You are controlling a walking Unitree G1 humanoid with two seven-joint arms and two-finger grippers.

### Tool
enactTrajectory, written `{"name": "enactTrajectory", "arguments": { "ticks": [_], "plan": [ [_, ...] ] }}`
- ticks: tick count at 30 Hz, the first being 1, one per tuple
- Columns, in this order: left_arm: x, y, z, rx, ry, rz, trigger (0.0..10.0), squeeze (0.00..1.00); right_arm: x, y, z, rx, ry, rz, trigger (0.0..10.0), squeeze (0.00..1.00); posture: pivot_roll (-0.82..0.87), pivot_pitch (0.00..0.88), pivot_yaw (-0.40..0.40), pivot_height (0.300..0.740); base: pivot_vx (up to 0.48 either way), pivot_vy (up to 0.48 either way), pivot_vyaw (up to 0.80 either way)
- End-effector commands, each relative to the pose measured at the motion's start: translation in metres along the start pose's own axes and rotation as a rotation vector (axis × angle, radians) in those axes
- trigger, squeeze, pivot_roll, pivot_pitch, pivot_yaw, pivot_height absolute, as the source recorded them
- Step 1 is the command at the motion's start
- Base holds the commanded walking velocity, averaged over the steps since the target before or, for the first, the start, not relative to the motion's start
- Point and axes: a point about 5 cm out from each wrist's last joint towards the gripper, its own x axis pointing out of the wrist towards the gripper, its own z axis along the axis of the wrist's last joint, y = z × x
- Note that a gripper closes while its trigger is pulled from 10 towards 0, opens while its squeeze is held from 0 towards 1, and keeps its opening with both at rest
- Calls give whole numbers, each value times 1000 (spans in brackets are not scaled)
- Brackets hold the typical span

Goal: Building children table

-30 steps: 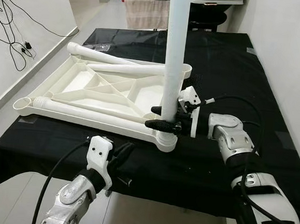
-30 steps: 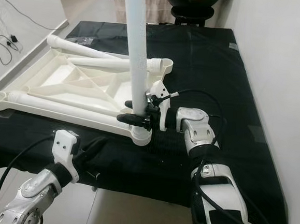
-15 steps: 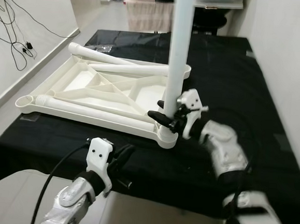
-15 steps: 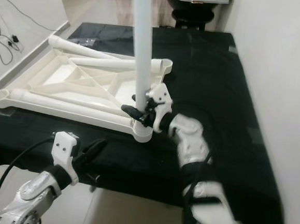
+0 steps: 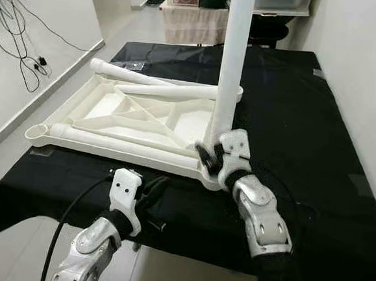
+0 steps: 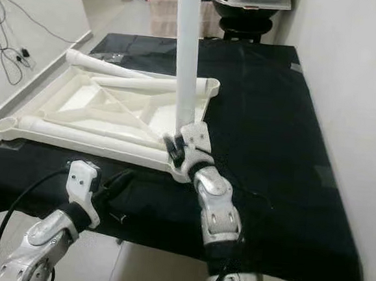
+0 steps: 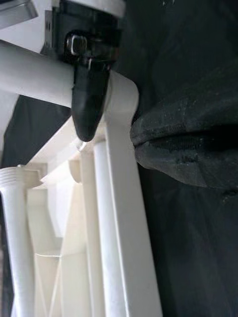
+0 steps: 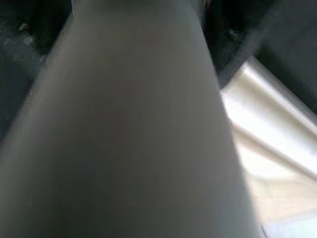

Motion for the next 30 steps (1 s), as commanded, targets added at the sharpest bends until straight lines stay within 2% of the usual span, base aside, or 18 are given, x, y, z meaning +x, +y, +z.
{"name": "enactTrajectory", "arguments": {
  "ticks": [1, 3, 4, 5, 6, 7, 8, 17, 18, 19, 20, 23, 30],
  "plan": [
    [-2, 2, -2, 8, 13, 7, 10000, 0, 3, 7, 15, 12, -60, 113, 10000, 1000, -2, 137, 69, 740, 0, 0, 0],
    [-2, 2, -2, 8, 13, 7, 10000, 0, 3, 7, 15, 12, -60, 113, 10000, 1000, -2, 137, 69, 740, 0, 0, 0],
    [-2, 1, -2, 6, 13, 4, 10000, 0, 3, 10, 40, -10, -159, 349, 10000, 1000, -2, 136, 68, 740, 0, 0, 0],
    [-1, 1, -2, 5, 13, 3, 10000, 0, 2, 9, 49, -28, -183, 450, 10000, 1000, 1, 138, 67, 740, 0, 0, 0],
    [-1, 1, -2, 5, 13, 3, 10000, 0, 2, 9, 49, -28, -183, 450, 10000, 1000, 1, 138, 67, 740, 0, 0, 0],
    [-1, 1, -2, 4, 12, 3, 10000, 0, 1, 8, 54, -85, -189, 540, 10000, 0, 3, 138, 65, 740, 0, 0, 0],
    [-2, 0, -2, 4, 11, 2, 10000, 0, 1, 6, 56, -124, -179, 604, 10000, 0, 7, 139, 64, 740, 0, 0, 0],
    [-2, 0, -2, 4, 11, 2, 10000, 0, 1, 6, 56, -124, -179, 604, 10000, 0, 7, 139, 64, 740, 0, 0, 0],
    [-2, 0, -2, 3, 11, 2, 10000, 0, 1, 5, 56, -149, -168, 659, 10000, 0, 9, 139, 64, 740, 0, 0, 0],
    [-3, -2, -2, 4, 11, 2, 10000, 0, 8, 2, 58, -148, -137, 757, 6235, 0, 31, 152, 60, 740, 0, 0, 0],
    [-4, -3, -2, 5, 11, 2, 10000, 0, 12, 0, 60, -130, -112, 827, 0, 0, 33, 154, 60, 740, 0, 0, 0],
    [-5, -5, -2, 6, 11, 1, 10000, 0, 17, -2, 61, -108, -78, 898, 0, 0, 35, 157, 59, 740, 0, 0, 0],
    [-6, -6, -2, 6, 10, 1, 10000, 0, 16, -5, 57, -99, -78, 889, 0, 0, 28, 163, 64, 740, 0, 0, 0]
  ]
}}
